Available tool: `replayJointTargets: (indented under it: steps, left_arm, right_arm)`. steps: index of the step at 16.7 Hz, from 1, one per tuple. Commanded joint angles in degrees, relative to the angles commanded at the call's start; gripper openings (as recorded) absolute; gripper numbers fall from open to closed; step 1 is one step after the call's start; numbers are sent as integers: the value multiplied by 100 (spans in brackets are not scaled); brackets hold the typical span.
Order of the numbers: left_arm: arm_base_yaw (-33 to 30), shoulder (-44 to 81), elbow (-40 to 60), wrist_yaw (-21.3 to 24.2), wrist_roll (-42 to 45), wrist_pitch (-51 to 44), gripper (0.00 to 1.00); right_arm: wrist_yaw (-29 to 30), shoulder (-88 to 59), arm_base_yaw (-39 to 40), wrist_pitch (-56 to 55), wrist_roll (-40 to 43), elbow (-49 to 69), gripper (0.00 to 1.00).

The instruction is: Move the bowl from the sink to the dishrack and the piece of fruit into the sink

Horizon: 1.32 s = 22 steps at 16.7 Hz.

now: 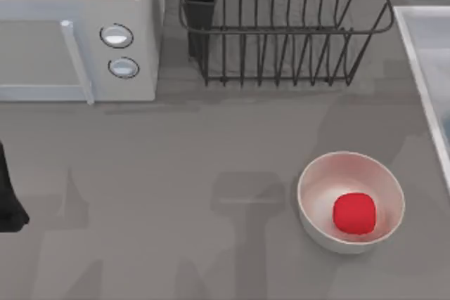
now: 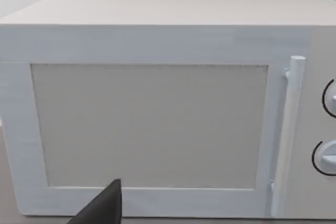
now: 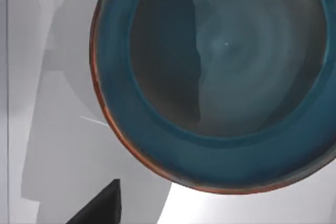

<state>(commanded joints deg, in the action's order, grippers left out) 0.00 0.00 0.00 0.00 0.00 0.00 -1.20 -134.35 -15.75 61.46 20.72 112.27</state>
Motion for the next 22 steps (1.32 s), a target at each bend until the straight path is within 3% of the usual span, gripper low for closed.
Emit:
replayJointTargets:
  steps: [9,16,22]
  left_arm:
    - [0,0,0,0,0,0,100]
    - [0,0,0,0,0,0,100]
    - [0,0,0,0,0,0,100]
  right_arm:
    - [-39,-1281,-632,1015,-8,2176,100]
    - [-37,-1327,-615,911,-22,2114,100]
    - [-26,-1927,-598,-295,-51,1562,100]
